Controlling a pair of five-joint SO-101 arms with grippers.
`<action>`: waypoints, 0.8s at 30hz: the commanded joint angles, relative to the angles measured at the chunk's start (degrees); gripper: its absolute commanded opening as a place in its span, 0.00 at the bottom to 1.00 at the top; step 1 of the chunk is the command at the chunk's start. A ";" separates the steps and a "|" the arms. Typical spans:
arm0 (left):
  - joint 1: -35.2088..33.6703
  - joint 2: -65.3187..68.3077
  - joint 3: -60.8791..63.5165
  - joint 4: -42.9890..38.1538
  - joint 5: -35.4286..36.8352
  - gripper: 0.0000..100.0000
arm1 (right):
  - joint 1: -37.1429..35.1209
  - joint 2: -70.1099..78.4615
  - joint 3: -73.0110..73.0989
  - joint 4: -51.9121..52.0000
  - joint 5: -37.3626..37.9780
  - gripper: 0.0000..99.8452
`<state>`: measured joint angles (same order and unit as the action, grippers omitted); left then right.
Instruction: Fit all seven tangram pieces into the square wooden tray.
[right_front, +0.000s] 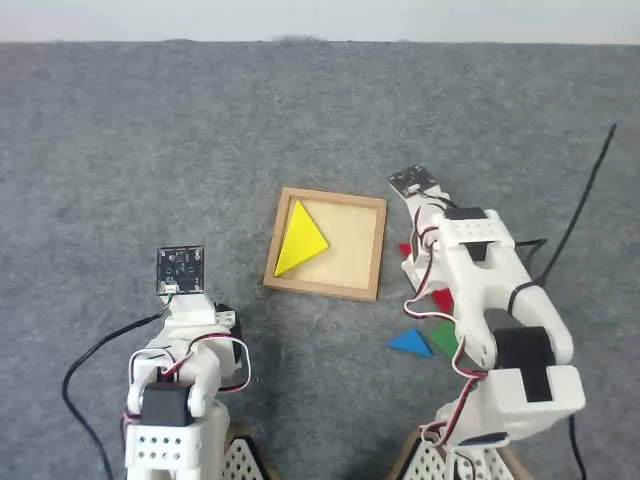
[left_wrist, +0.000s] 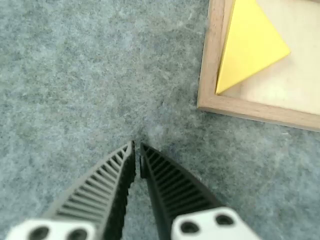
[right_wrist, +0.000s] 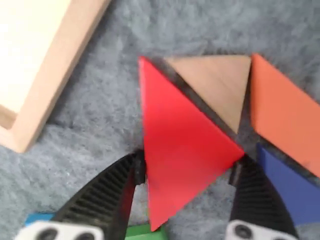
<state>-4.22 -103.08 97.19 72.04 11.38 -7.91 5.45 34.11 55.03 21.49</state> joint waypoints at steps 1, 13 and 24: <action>-0.35 -1.14 -0.75 0.26 -0.88 0.01 | 0.04 -0.31 -1.93 1.10 0.26 0.19; -0.35 -1.14 -0.75 0.26 -0.88 0.01 | -6.02 -10.07 7.38 4.35 -8.00 0.19; -0.35 -1.14 -0.75 0.26 -0.88 0.01 | -6.81 -30.02 11.78 5.49 -9.23 0.19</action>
<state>-4.22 -103.08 97.19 72.04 11.38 -15.74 -20.31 49.76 58.64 12.70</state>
